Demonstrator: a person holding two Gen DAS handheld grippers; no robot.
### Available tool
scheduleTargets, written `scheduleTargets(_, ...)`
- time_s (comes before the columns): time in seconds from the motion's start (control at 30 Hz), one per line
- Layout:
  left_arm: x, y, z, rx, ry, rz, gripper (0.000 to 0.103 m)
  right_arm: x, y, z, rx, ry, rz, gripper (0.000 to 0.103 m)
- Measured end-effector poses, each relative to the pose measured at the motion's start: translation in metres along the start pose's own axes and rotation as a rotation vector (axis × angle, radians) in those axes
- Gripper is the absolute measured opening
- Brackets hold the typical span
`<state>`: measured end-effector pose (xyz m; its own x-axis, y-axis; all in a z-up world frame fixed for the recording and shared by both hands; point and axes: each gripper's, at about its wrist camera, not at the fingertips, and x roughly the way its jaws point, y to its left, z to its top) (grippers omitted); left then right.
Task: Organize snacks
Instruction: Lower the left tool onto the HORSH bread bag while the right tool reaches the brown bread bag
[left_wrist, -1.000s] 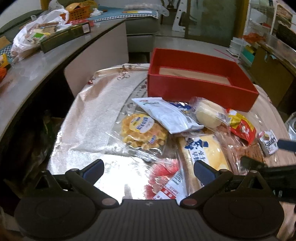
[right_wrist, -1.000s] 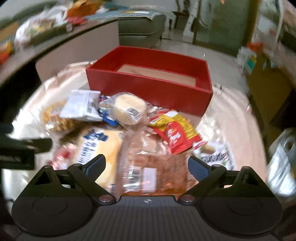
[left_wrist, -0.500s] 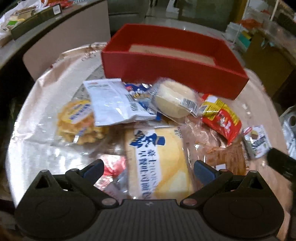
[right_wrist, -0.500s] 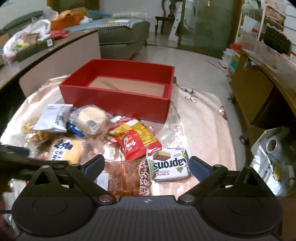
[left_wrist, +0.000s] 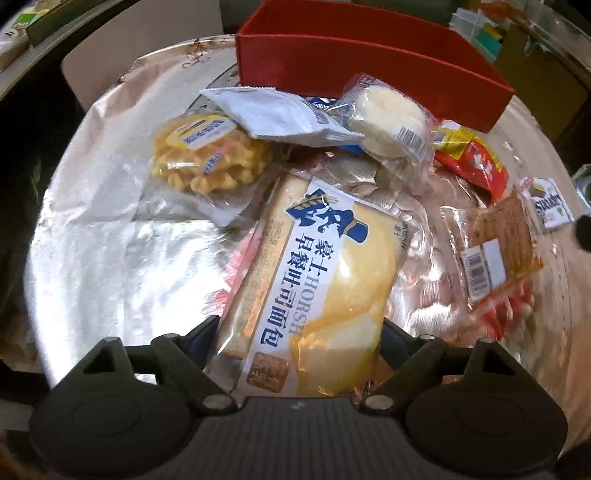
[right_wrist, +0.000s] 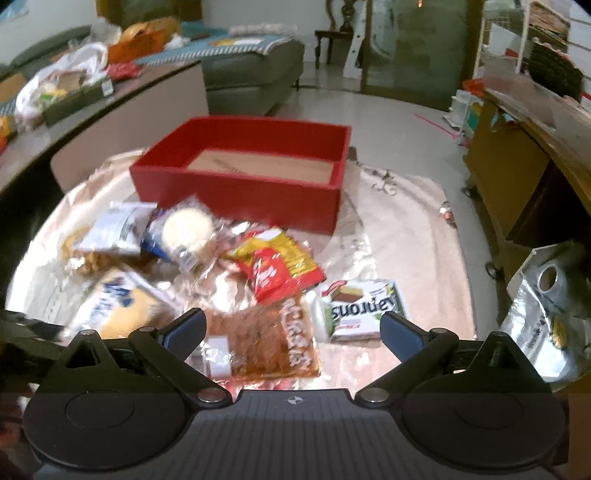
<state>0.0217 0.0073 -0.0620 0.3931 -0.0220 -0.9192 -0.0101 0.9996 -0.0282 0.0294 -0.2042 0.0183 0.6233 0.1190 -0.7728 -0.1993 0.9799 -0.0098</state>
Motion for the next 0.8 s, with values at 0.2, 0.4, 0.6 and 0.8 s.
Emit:
scheduleTargets(0.2,-0.002,-0.018,0.014,0.121,-0.070,0.008,0.083,0.025,0.019,-0.010,-0.061,0.085,-0.018,0.102)
scheduleTargets(0.4,0.022,-0.030,0.029,0.184,-0.062,0.011,0.089,0.042,0.026,-0.016,-0.111,0.136,-0.045,0.102)
scheduleTargets(0.6,0.025,-0.020,0.034,0.145,-0.043,-0.033,0.084,0.032,0.023,-0.008,-0.216,0.085,0.028,0.102)
scheduleTargets(0.8,0.015,-0.008,0.035,0.105,-0.022,-0.097,0.072,0.043,0.041,-0.003,-0.643,0.141,0.034,0.100)
